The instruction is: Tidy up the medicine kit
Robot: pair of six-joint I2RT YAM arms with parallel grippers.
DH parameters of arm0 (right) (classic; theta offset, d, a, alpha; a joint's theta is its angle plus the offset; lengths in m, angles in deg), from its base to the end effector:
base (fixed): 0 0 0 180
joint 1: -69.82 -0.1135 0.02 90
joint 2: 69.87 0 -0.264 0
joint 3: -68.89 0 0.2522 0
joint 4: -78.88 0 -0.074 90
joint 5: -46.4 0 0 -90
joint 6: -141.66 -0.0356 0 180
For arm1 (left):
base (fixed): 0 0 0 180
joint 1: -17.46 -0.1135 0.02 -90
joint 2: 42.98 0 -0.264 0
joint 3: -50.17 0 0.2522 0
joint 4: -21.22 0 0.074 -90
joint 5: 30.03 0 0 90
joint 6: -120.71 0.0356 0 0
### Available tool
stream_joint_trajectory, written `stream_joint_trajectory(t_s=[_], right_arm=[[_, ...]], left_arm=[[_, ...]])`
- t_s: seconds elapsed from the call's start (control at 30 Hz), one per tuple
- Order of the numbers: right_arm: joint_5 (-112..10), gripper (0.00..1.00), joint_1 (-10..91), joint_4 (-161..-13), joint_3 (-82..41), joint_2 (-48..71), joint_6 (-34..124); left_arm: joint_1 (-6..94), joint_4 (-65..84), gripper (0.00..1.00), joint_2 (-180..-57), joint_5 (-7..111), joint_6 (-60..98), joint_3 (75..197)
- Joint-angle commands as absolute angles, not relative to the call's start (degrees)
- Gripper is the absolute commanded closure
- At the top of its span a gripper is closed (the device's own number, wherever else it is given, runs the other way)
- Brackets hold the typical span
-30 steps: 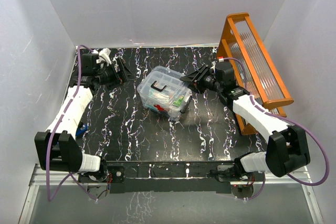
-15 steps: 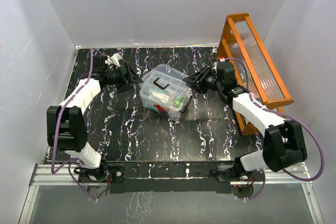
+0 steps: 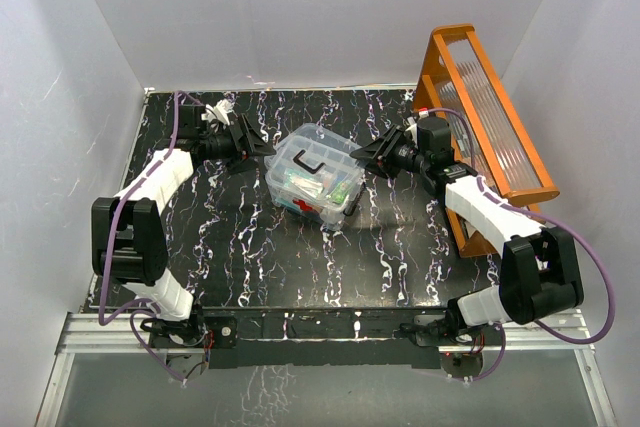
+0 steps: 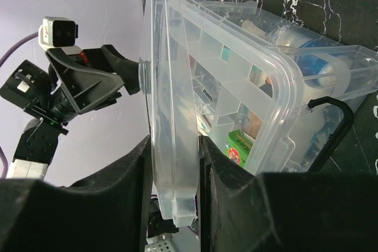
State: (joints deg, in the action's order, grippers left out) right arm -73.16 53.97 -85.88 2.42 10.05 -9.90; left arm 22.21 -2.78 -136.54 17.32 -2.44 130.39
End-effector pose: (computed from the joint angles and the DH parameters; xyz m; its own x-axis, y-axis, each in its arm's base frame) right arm 0.2945 0.1019 0.2644 -0.7949 0.5694 -0.2095 0.0947 0.4575 0.8842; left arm 0.3582 -0.0540 0.2580 -0.8329 -0.3344 -0.4409 0.1699 0.6038 -0.7788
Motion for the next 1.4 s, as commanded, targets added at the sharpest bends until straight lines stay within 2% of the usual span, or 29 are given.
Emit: stream_joint_trajectory(t_s=[0.0,0.2,0.47,0.77,0.9,1.23,1.37], right_arm=[[-74.2,0.77,54.0,-83.5,1.8,10.2,-4.7],[-71.1,0.66,54.1,-80.8,-0.2,11.4,-1.5],[-66.0,0.52,54.1,-76.9,-1.1,12.3,1.2],[-60.3,0.43,54.1,-72.1,-3.5,10.9,4.2],[-60.1,0.39,54.1,-71.6,-3.8,10.1,5.5],[-62.1,0.33,54.0,-71.5,-4.2,8.1,9.1],[-63.7,0.31,54.1,-72.2,-4.5,8.0,10.1]], left_arm=[[22.8,-0.4,0.27,-136.4,13.9,-3.5,131.7],[23.3,-1.5,0.39,-137.4,13.2,-1.9,131.0],[23.4,-4.9,0.45,-140.0,13.9,0.3,132.4],[23.6,-7.2,0.48,-140.6,14.6,1.4,133.1],[23.6,-8.0,0.46,-140.5,14.7,1.9,133.9],[23.6,-7.5,0.23,-139.1,15.4,3.8,137.7],[23.6,-6.5,0.22,-141.0,16.1,4.2,139.6]])
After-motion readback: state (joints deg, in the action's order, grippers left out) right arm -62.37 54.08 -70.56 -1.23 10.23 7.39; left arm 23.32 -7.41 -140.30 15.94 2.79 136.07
